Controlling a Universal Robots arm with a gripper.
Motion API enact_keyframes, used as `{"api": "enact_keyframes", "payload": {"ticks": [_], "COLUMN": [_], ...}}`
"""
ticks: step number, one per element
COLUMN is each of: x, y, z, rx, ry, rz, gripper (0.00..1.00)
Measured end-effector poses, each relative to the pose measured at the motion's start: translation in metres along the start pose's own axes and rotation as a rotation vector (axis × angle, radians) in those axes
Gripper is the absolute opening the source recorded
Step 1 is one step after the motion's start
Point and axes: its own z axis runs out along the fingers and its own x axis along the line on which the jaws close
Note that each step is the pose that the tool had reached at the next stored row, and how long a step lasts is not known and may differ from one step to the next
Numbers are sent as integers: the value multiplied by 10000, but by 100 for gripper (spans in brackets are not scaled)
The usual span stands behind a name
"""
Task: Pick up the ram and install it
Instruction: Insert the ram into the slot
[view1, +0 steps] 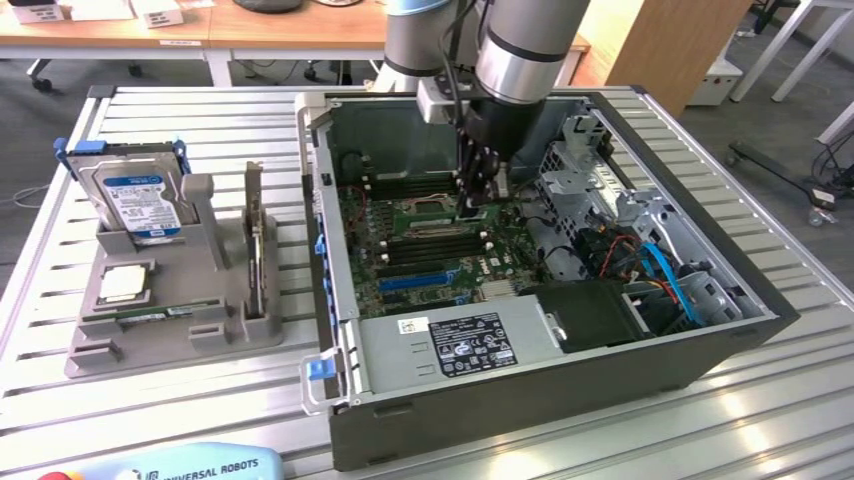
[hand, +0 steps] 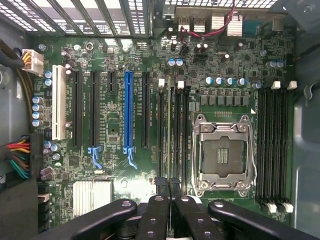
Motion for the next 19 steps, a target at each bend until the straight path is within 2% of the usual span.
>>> {"api": "enact_keyframes", "payload": {"ticks": [4,19], "x": [1,25], "y": [-1,-18], "z": [27,27], "rx": [0,0], "ry": [1,0], "rz": [0,0], "gripper": [12,12]}}
